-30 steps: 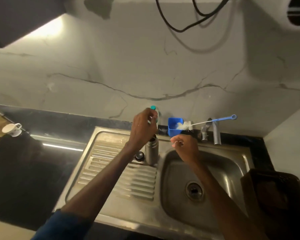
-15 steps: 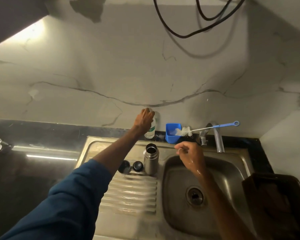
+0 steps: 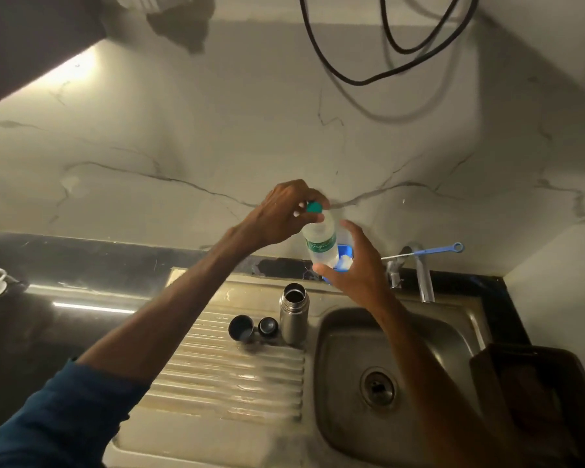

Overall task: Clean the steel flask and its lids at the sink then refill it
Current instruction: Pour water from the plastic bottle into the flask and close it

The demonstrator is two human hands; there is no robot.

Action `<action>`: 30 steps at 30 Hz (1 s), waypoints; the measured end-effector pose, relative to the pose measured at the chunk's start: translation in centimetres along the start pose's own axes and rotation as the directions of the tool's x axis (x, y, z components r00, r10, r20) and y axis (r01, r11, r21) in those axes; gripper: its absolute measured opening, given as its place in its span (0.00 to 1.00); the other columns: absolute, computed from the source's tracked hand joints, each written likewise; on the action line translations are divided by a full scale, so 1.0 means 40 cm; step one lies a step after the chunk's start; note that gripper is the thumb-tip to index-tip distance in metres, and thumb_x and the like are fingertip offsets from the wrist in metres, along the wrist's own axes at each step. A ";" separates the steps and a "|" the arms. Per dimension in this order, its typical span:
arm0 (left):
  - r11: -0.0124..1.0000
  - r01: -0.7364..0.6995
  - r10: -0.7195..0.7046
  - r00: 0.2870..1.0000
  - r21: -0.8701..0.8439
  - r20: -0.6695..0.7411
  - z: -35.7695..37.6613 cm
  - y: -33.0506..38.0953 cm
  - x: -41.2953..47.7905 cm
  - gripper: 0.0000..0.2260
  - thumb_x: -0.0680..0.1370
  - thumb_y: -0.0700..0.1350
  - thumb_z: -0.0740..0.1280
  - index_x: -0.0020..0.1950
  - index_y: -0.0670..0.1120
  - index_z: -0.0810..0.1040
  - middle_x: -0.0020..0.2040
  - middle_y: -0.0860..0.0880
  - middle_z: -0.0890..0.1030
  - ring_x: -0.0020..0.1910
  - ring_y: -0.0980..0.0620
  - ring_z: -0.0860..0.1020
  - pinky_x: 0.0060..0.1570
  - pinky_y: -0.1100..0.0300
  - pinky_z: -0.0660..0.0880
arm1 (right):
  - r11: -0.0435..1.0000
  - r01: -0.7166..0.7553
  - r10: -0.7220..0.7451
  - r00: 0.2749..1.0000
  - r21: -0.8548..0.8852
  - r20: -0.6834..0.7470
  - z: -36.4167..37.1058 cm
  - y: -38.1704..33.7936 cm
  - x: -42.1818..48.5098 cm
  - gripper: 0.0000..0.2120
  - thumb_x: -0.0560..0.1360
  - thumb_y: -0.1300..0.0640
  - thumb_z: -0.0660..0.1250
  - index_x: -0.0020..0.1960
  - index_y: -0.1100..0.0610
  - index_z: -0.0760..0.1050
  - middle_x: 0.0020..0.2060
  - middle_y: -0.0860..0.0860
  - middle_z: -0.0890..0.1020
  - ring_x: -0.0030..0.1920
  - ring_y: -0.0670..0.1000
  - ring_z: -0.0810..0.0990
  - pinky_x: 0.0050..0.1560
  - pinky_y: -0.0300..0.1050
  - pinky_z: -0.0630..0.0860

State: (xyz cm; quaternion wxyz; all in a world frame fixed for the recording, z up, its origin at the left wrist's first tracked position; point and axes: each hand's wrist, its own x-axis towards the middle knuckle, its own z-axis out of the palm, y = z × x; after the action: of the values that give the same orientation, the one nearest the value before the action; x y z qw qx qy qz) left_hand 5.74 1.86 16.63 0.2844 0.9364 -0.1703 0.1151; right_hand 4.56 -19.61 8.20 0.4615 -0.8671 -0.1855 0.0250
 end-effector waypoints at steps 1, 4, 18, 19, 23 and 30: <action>0.999 -0.018 0.018 1.000 -0.036 0.013 -0.017 0.030 0.000 0.12 0.80 0.49 0.73 0.62 0.48 0.84 0.54 0.48 0.83 0.49 0.50 0.82 0.51 0.51 0.82 | 1.000 0.030 -0.030 0.999 0.000 0.013 -0.008 -0.012 0.009 0.43 0.69 0.45 0.81 0.76 0.49 0.63 0.70 0.48 0.75 0.65 0.47 0.75 0.65 0.42 0.75; 0.991 -0.048 0.052 0.998 -0.128 0.035 -0.037 0.105 -0.010 0.11 0.80 0.50 0.73 0.61 0.50 0.85 0.55 0.49 0.84 0.51 0.52 0.82 0.51 0.51 0.82 | 0.999 0.028 -0.031 0.997 0.041 0.068 -0.044 -0.036 0.013 0.39 0.67 0.40 0.81 0.72 0.48 0.68 0.63 0.46 0.80 0.60 0.47 0.80 0.64 0.47 0.79; 0.967 -0.037 0.055 0.996 -0.253 0.065 -0.003 0.163 -0.107 0.12 0.78 0.50 0.75 0.59 0.47 0.87 0.53 0.51 0.87 0.48 0.57 0.83 0.47 0.64 0.80 | 0.997 0.081 -0.081 0.996 -0.001 0.028 -0.073 -0.048 -0.126 0.30 0.61 0.41 0.80 0.58 0.52 0.80 0.48 0.46 0.87 0.48 0.47 0.85 0.54 0.51 0.82; 0.970 -0.020 0.028 0.999 -0.242 0.028 0.002 0.165 -0.116 0.12 0.78 0.51 0.75 0.58 0.47 0.87 0.52 0.52 0.87 0.47 0.58 0.82 0.47 0.65 0.79 | 0.997 0.062 -0.063 0.997 -0.037 -0.035 -0.060 -0.052 -0.133 0.30 0.60 0.39 0.79 0.57 0.52 0.80 0.46 0.46 0.86 0.47 0.47 0.85 0.53 0.49 0.82; 0.978 0.085 -0.112 0.984 -0.189 -0.137 0.036 0.161 -0.140 0.16 0.74 0.61 0.76 0.46 0.48 0.87 0.40 0.56 0.86 0.38 0.59 0.82 0.43 0.64 0.79 | 0.993 0.006 -0.034 0.971 -0.120 -0.236 -0.007 -0.068 -0.151 0.28 0.60 0.45 0.83 0.54 0.54 0.79 0.45 0.46 0.85 0.44 0.47 0.82 0.49 0.42 0.78; 0.932 0.259 -0.325 0.908 -0.254 -0.264 0.093 0.151 -0.175 0.20 0.70 0.62 0.79 0.34 0.46 0.81 0.27 0.55 0.79 0.28 0.54 0.78 0.33 0.60 0.77 | 0.989 -0.097 0.069 0.972 -0.116 -0.224 0.043 -0.064 -0.170 0.30 0.62 0.50 0.85 0.59 0.56 0.78 0.48 0.47 0.84 0.45 0.46 0.78 0.49 0.27 0.68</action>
State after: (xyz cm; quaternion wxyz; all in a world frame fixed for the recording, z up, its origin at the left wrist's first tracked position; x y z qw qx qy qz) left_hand -2.54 -3.21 14.41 0.4197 0.8868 0.0066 0.1936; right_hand -2.92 -19.28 8.42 0.4220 -0.8990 -0.0983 -0.0633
